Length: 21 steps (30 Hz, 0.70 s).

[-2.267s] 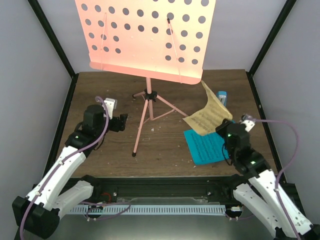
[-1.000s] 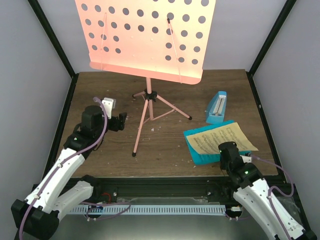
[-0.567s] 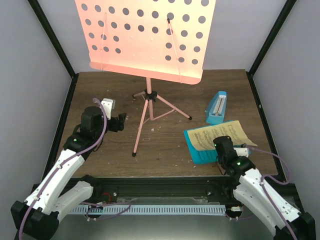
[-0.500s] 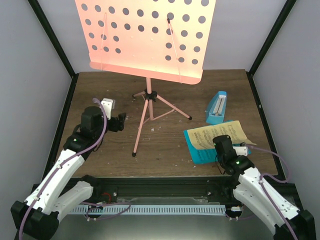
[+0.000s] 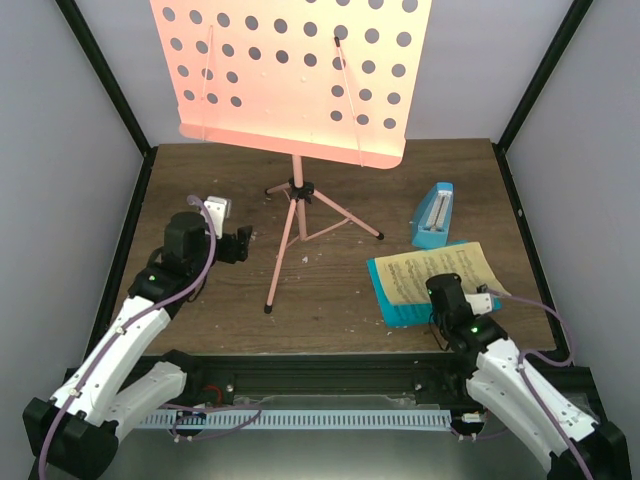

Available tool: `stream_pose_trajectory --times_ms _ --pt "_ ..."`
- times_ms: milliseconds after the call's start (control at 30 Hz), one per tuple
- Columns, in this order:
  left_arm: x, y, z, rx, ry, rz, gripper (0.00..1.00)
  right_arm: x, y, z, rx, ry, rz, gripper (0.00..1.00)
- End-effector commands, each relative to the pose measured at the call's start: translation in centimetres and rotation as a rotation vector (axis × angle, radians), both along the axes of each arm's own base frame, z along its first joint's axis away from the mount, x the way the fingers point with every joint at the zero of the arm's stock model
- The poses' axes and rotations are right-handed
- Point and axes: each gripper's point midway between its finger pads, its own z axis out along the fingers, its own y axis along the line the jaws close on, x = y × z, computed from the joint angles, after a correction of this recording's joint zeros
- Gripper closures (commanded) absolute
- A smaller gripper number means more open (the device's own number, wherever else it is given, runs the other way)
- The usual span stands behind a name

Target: Pack up the instrument practice props

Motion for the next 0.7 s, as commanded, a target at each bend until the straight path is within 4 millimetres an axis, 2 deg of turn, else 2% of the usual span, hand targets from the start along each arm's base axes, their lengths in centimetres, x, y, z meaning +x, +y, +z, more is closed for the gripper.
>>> stream_pose_trajectory --times_ms 0,100,200,400,567,667 --pt "0.2 0.4 -0.3 0.017 -0.002 0.016 0.14 -0.8 -1.6 0.9 -0.051 -0.011 -0.053 0.45" --pt "0.2 0.5 -0.4 0.019 0.001 0.017 0.14 -1.1 -2.4 2.0 -0.075 -0.025 -0.079 0.37" --pt "0.2 0.4 -0.3 0.018 -0.002 0.017 0.14 -1.1 -3.1 3.9 -0.114 -0.058 -0.096 0.28" --pt "0.2 0.4 -0.3 0.017 -0.002 0.015 0.14 -0.9 -4.1 7.7 -0.204 -0.111 -0.095 0.16" --pt "0.2 0.3 -0.4 0.017 0.0 0.012 0.13 -0.5 -4.5 10.9 -0.292 -0.159 -0.061 0.13" --pt "0.2 0.2 -0.4 0.014 0.001 0.009 0.13 -0.2 -4.0 11.2 -0.316 -0.158 -0.016 0.12"
